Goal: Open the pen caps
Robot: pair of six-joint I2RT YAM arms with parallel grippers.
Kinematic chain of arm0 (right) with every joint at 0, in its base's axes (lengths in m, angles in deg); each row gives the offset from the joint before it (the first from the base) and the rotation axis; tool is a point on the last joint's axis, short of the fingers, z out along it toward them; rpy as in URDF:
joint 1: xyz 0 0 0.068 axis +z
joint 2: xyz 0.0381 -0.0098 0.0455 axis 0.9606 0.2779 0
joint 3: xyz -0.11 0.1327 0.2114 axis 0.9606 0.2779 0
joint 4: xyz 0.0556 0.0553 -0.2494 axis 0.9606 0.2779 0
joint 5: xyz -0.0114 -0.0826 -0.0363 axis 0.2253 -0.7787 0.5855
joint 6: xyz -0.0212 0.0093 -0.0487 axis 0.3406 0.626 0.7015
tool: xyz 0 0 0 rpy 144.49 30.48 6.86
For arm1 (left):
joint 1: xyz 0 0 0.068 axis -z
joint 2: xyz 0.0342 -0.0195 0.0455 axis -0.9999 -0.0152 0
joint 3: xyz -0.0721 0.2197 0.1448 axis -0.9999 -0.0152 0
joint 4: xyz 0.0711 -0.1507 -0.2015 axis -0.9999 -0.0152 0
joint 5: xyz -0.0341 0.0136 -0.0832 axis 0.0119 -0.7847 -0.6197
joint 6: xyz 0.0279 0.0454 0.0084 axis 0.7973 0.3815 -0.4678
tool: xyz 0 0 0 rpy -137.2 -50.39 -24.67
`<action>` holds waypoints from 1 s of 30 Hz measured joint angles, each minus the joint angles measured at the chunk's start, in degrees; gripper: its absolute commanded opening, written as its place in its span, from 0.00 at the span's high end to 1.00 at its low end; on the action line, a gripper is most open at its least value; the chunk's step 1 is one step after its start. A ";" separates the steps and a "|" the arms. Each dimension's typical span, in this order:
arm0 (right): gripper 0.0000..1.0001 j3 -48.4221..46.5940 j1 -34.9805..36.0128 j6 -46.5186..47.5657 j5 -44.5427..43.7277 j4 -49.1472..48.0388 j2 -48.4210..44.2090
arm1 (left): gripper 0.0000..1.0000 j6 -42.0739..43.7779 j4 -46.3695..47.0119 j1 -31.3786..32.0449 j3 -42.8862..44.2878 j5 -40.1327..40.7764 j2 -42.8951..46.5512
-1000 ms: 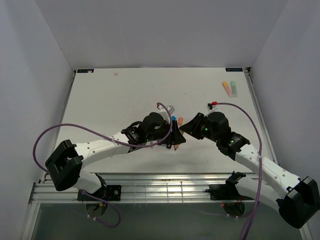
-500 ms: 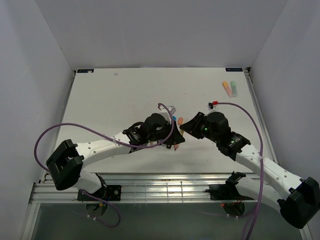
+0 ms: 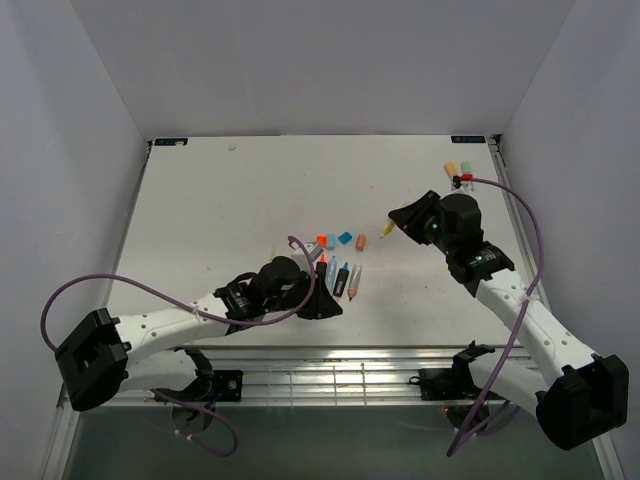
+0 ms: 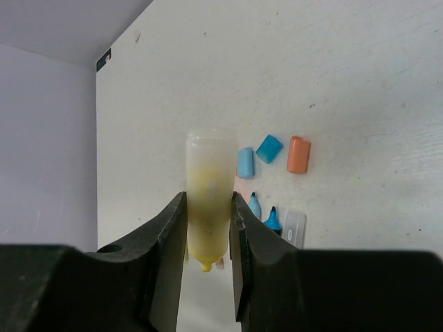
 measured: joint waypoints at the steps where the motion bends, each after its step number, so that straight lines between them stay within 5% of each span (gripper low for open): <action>1: 0.92 -0.57 -0.83 0.68 -0.22 -0.28 0.39 | 1.00 -0.28 -0.55 0.00 -1.40 -0.24 0.87; 9: 0.92 0.20 -1.25 3.78 3.21 -0.26 1.09 | 1.00 -0.13 -8.13 -0.07 0.20 3.50 2.60; 19: 0.92 14.97 0.37 10.23 9.05 1.20 0.70 | 1.00 4.61 -11.58 -8.07 26.69 2.69 -17.73; 30: 0.92 19.65 1.55 11.30 12.48 -7.10 9.11 | 1.00 5.25 -9.81 -11.04 37.29 -0.55 -36.46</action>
